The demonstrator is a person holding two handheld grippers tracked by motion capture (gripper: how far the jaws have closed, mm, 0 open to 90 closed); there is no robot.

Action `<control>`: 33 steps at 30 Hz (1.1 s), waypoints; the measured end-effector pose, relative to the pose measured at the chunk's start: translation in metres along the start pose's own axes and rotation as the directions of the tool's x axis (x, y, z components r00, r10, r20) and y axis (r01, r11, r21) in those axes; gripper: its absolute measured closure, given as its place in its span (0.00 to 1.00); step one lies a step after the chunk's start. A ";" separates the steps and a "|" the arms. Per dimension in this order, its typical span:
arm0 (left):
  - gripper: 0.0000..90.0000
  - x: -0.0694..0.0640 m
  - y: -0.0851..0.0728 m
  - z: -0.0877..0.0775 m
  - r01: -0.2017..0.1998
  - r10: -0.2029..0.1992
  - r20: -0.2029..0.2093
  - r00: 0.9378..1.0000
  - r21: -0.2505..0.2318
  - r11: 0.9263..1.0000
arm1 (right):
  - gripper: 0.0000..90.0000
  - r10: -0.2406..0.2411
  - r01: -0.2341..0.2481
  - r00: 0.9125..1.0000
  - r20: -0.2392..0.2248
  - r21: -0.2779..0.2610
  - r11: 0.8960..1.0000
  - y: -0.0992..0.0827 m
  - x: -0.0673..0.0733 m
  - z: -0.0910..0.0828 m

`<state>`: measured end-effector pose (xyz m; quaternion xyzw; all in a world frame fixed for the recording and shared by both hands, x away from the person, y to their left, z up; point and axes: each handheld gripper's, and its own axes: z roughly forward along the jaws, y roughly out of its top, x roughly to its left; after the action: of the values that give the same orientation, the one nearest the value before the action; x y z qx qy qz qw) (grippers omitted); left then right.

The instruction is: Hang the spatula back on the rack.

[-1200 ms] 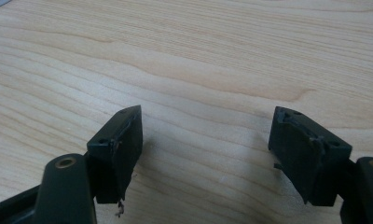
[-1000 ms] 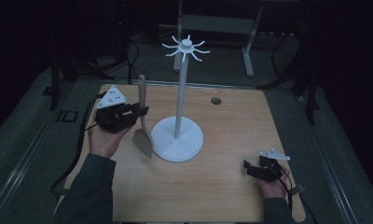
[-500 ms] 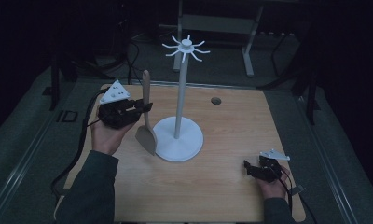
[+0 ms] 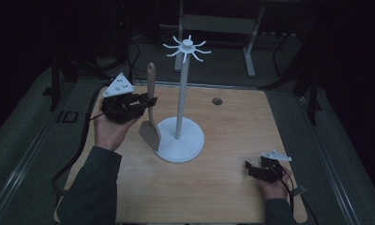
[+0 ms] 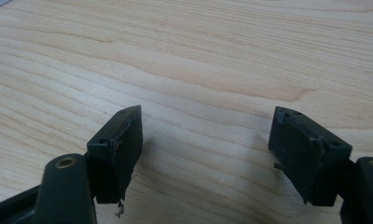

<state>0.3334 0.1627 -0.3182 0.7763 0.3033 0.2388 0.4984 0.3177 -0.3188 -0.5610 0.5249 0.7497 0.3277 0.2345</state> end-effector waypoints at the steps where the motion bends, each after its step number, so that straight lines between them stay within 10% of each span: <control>1: 0.84 -0.001 0.002 0.001 0.000 0.000 0.001 1.000 -0.002 1.000 | 0.29 0.002 -0.002 1.000 0.000 0.001 1.000 0.000 0.000 0.000; 33: 0.84 -0.001 0.035 0.031 -0.011 0.011 0.010 1.000 0.051 0.999 | 0.29 -0.001 0.001 1.000 -0.002 0.000 1.000 0.000 0.000 0.000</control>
<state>0.3623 0.1313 -0.2980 0.7915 0.3027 0.2301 0.4786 0.3177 -0.3187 -0.5610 0.5240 0.7503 0.3281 0.2341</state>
